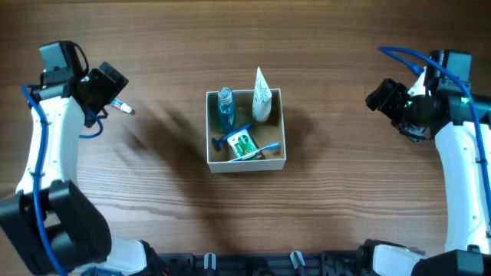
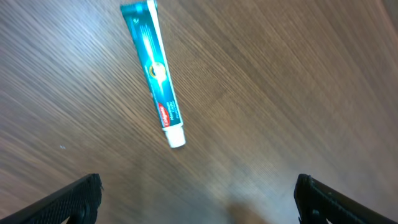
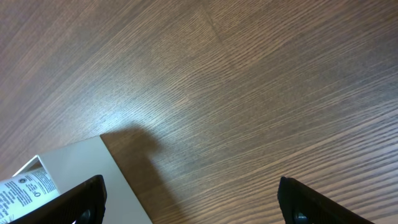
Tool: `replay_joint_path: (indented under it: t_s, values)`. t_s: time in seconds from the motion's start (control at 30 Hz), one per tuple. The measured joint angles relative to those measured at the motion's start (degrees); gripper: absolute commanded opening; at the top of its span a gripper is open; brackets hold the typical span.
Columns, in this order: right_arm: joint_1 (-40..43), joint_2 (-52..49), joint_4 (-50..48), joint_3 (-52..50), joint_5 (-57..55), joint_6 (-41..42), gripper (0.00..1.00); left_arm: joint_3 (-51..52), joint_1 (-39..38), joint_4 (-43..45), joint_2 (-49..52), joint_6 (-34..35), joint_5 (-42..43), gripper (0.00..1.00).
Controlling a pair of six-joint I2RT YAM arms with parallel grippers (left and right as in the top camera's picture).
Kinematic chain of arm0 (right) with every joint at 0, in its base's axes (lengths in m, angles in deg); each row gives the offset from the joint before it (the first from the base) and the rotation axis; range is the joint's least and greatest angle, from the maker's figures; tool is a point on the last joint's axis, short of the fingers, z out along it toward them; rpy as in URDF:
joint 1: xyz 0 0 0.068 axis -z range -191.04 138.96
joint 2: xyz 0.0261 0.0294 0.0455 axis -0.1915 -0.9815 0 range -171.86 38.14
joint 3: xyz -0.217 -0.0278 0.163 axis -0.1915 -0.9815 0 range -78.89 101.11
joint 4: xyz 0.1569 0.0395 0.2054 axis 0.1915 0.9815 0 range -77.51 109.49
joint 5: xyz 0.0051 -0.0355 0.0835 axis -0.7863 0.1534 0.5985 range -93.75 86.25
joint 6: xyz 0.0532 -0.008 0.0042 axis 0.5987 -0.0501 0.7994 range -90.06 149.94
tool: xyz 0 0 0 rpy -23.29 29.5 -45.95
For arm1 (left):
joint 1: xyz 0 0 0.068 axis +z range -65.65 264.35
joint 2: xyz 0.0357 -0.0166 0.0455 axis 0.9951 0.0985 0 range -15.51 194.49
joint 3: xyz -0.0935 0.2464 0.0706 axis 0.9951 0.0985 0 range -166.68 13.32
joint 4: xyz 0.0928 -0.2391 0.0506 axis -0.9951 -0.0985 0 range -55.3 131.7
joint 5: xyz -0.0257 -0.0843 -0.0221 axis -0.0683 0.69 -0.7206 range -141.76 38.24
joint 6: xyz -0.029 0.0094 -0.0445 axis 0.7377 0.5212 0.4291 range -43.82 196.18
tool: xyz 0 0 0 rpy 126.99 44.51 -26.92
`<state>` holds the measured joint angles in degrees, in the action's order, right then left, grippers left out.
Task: Pack container
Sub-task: 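Move the left gripper to the teal toothpaste tube on the left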
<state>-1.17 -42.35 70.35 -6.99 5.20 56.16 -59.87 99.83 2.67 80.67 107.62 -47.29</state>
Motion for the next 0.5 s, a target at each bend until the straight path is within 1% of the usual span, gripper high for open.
replay_joint_path:
  t_s: [0.13,0.23,0.4,0.5]
  values:
    - [0.0,0.0,0.0,0.0,0.0,-0.22,0.89,-0.09,0.0,1.51,2.45,5.22,0.35,0.99]
    - [0.0,0.0,-0.02,0.0,0.0,-0.59,0.89,-1.88,0.0,-0.98,5.68,8.39,0.13,0.99]
    - [0.0,0.0,0.04,0.0,0.0,-0.61,0.89,-10.25,0.0,-9.94,12.37,10.93,-0.57,0.99]
    - [0.0,0.0,0.11,0.0,0.0,-0.61,0.89,-18.82,0.0,-17.0,17.07,12.37,-1.14,0.99]
